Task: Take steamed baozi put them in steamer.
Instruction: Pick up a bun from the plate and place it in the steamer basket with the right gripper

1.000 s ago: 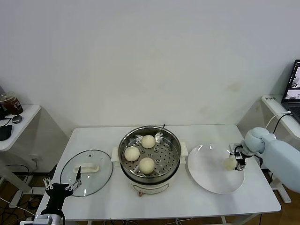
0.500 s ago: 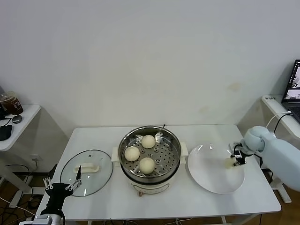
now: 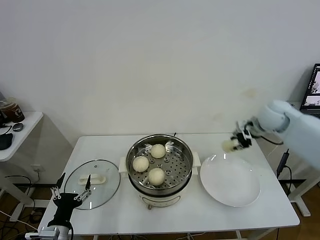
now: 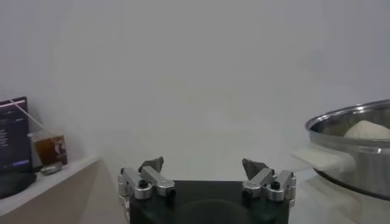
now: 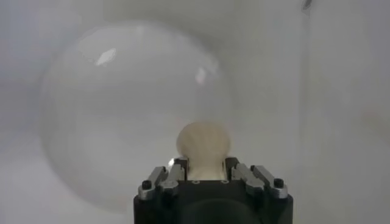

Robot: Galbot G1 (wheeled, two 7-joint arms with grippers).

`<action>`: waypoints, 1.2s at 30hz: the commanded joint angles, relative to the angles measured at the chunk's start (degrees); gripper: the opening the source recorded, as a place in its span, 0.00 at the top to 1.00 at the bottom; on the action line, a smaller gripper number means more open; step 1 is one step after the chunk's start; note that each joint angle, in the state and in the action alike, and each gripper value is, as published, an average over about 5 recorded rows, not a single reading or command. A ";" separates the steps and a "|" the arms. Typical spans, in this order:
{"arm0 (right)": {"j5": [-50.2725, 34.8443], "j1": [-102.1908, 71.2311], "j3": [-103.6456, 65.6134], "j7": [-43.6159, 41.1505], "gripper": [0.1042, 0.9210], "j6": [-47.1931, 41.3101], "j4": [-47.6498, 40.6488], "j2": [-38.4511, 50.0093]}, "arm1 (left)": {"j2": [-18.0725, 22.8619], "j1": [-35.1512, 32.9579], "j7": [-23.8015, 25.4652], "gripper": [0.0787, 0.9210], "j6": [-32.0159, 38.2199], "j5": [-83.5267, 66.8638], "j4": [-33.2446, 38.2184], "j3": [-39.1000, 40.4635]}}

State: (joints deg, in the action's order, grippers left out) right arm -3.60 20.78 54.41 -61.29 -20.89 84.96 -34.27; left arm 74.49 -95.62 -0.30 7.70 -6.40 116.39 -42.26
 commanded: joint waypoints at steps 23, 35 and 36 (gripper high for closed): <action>-21.46 11.39 22.72 15.35 0.62 -20.83 4.86 -25.92 | 0.83 0.92 -0.07 0.12 -0.26 -0.13 0.33 -0.17; -18.63 6.73 21.54 15.66 0.62 -20.80 2.55 -25.49 | 0.67 1.30 -0.07 0.12 -0.22 -0.40 -0.27 -0.28; -18.66 6.43 21.37 15.69 0.62 -20.80 2.46 -25.48 | 0.66 1.30 -0.07 0.12 -0.22 -0.41 -0.29 -0.31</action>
State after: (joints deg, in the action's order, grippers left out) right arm -23.35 30.46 75.47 -46.42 -40.86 89.12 -58.04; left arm 75.19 -94.35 -0.37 7.45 -6.77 116.18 -42.53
